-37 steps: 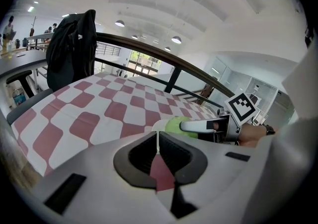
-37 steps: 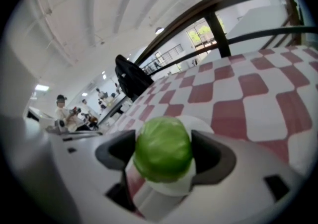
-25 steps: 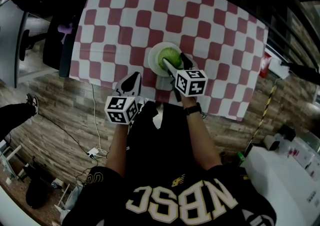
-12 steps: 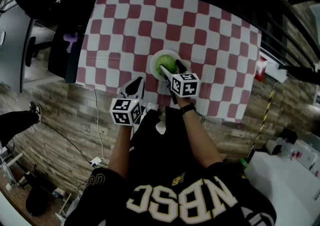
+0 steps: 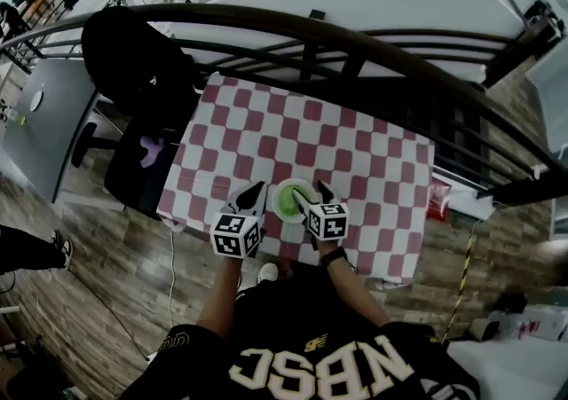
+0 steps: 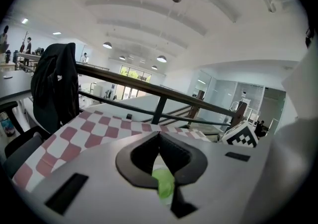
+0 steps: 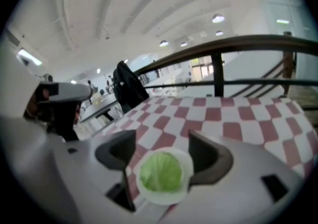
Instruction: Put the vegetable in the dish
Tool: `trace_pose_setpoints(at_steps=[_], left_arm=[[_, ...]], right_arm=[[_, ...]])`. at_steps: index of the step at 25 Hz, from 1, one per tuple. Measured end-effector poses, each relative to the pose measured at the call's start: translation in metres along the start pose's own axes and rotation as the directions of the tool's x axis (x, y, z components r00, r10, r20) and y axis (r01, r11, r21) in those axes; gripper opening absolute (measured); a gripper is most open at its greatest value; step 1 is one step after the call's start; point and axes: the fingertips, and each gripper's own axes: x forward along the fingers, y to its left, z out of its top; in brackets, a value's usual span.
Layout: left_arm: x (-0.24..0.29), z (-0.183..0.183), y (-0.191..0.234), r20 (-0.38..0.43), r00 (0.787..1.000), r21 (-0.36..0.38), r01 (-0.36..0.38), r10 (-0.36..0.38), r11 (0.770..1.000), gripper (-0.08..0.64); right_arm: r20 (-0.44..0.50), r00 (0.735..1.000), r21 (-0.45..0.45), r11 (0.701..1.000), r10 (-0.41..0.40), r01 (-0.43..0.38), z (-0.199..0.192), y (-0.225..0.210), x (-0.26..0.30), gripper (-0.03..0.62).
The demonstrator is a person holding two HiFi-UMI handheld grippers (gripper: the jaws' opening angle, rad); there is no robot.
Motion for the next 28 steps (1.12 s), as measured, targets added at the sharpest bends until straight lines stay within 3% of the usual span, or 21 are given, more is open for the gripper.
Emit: trace_pose_setpoints(at_steps=[3,6,9,12,14,17,24,28], left_arm=[[0.0,0.033,-0.016,0.036,0.999,0.047,0.019,-0.021,0.999,0.02],[0.001,0.081,-0.036,0.125,0.99,0.104,0.048,-0.061,0.993,0.018],[-0.004,0.127,-0.062,0.227,0.968,0.161,0.075,-0.111,0.984,0.018],[-0.016,0.161,-0.091,0.315,0.935,0.225,0.09,-0.16,0.97,0.018],[-0.026,0.178,-0.108,0.361,0.912,0.269,0.095,-0.192,0.958,0.018],[-0.036,0.194,-0.124,0.399,0.893,0.317,0.078,-0.207,0.945,0.018],[-0.052,0.201,-0.14,0.414,0.883,0.322,0.087,-0.223,0.943,0.018],[-0.056,0.197,-0.148,0.411,0.883,0.346,0.079,-0.227,0.935,0.018]], right_arm=[[0.12,0.993,-0.035,0.999,-0.01,0.014,0.05,0.002,-0.037,0.278],[0.255,0.966,-0.115,0.991,-0.035,0.067,0.113,0.004,-0.072,0.225],[0.396,0.916,-0.185,0.97,-0.071,0.156,0.168,0.011,-0.115,0.144],[0.517,0.855,-0.219,0.957,-0.052,0.19,0.203,0.027,-0.157,0.053],[0.567,0.823,-0.229,0.953,-0.034,0.197,0.216,0.038,-0.18,0.021],[0.592,0.806,-0.223,0.955,-0.028,0.197,0.227,0.048,-0.202,0.015],[0.644,0.764,-0.192,0.958,-0.039,0.211,0.238,0.059,-0.24,0.015],[0.65,0.758,-0.177,0.958,-0.058,0.225,0.232,0.056,-0.247,0.015]])
